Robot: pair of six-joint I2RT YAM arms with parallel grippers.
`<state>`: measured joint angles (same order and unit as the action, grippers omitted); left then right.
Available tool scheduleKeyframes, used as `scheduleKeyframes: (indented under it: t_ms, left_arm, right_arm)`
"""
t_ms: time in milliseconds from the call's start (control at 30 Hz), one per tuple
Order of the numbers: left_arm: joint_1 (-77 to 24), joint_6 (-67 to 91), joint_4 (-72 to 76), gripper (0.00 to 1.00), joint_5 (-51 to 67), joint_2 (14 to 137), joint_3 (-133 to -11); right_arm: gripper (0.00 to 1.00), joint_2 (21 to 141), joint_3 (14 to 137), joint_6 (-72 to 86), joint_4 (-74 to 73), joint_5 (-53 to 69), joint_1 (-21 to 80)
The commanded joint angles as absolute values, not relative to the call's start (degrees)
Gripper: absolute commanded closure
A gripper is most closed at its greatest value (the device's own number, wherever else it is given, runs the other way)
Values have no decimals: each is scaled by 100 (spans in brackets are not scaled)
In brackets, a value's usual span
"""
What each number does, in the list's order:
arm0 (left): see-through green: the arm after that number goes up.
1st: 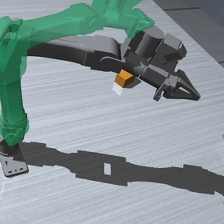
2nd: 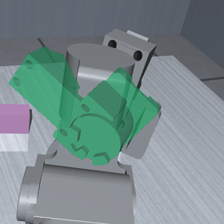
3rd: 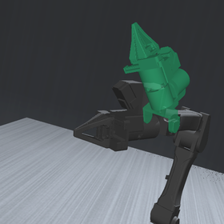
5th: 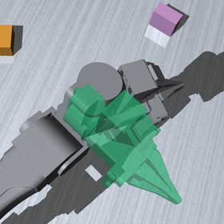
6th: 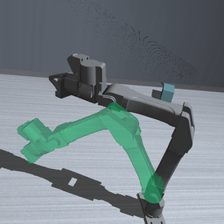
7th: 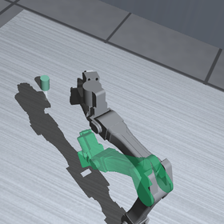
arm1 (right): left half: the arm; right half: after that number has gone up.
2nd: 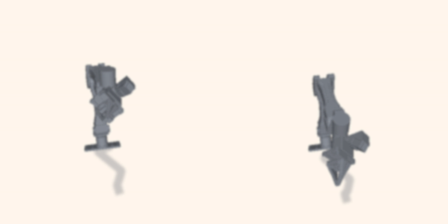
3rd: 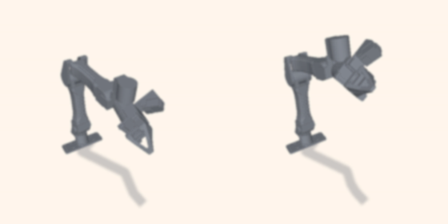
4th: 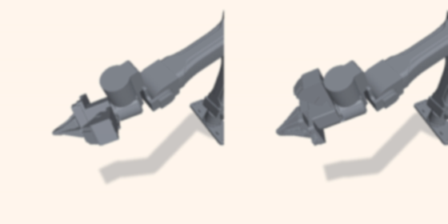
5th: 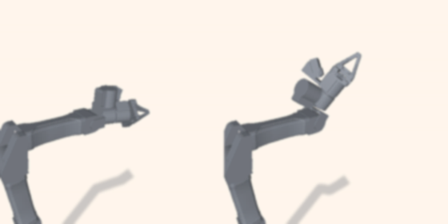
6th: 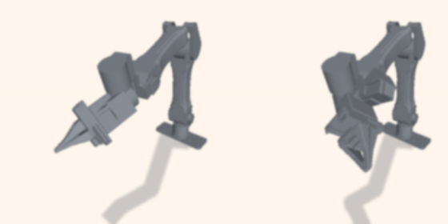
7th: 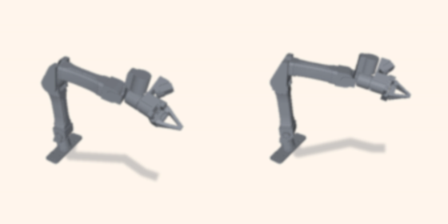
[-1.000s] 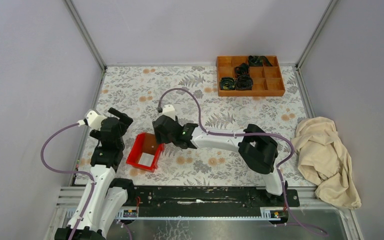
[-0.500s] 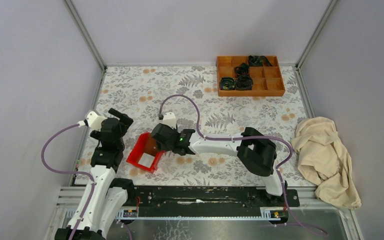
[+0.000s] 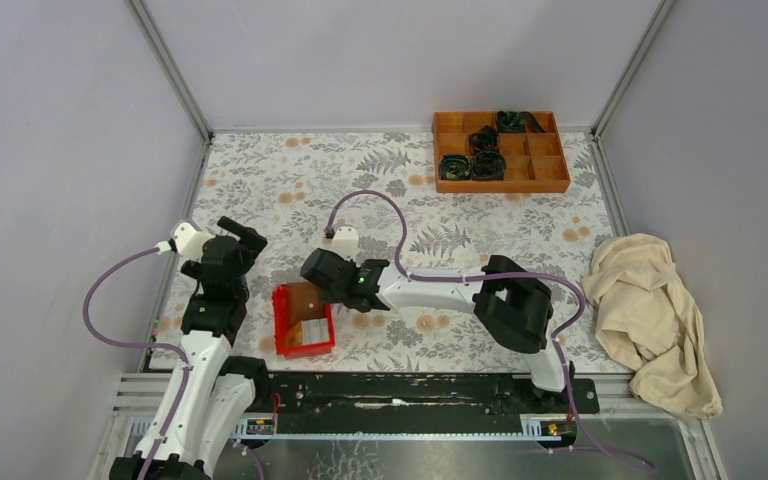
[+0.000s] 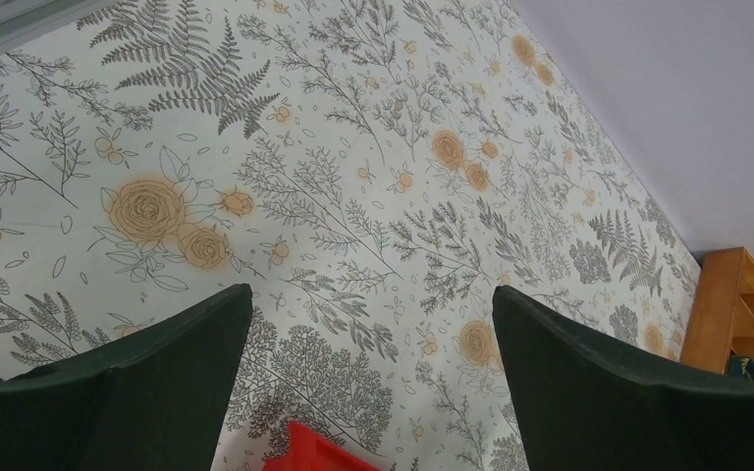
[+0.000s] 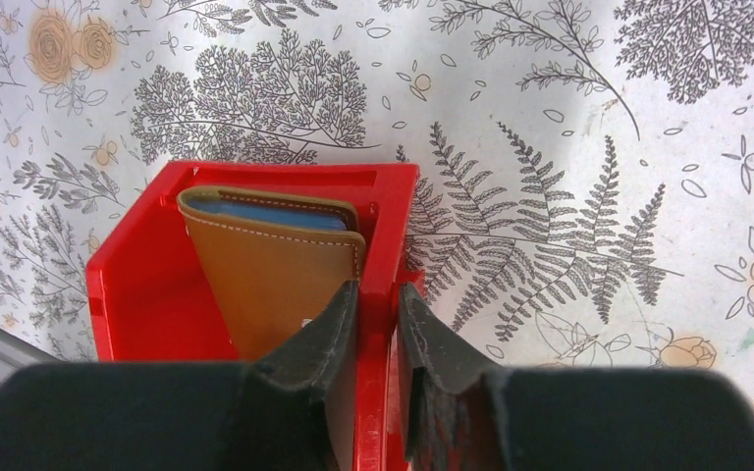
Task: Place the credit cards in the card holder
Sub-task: Move the storage box to the center of the board.
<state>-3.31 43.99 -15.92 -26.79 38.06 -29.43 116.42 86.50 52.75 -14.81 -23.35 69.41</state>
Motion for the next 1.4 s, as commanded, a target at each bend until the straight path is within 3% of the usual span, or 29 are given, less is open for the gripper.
scheduleKeyframes:
  t_ms: [0, 367, 600, 1000, 1367]
  left_arm:
    - [-316, 4386, -1434, 0, -2566, 3778, -2863]
    - [-314, 4234, -1064, 0, -1773, 3951, -2802]
    - [-347, 4085, -765, 1, -1091, 4229, -2815]
    - [-878, 3919, -545, 4, -478, 4262, -2748]
    - [-1639, 3793, -555, 6, -562, 4286, -2734]
  right_arm:
    - [89, 11632, 8746, 5818, -1850, -2528, 6983]
    - [100, 11071, 8470, 5939, -2056, -3099, 6459]
    - [100, 10710, 8384, 6378, -2443, -3499, 6153]
    - [100, 11000, 9594, 9154, -4863, -4334, 6047]
    - [100, 10802, 8935, 10795, -4750, -4191, 5987]
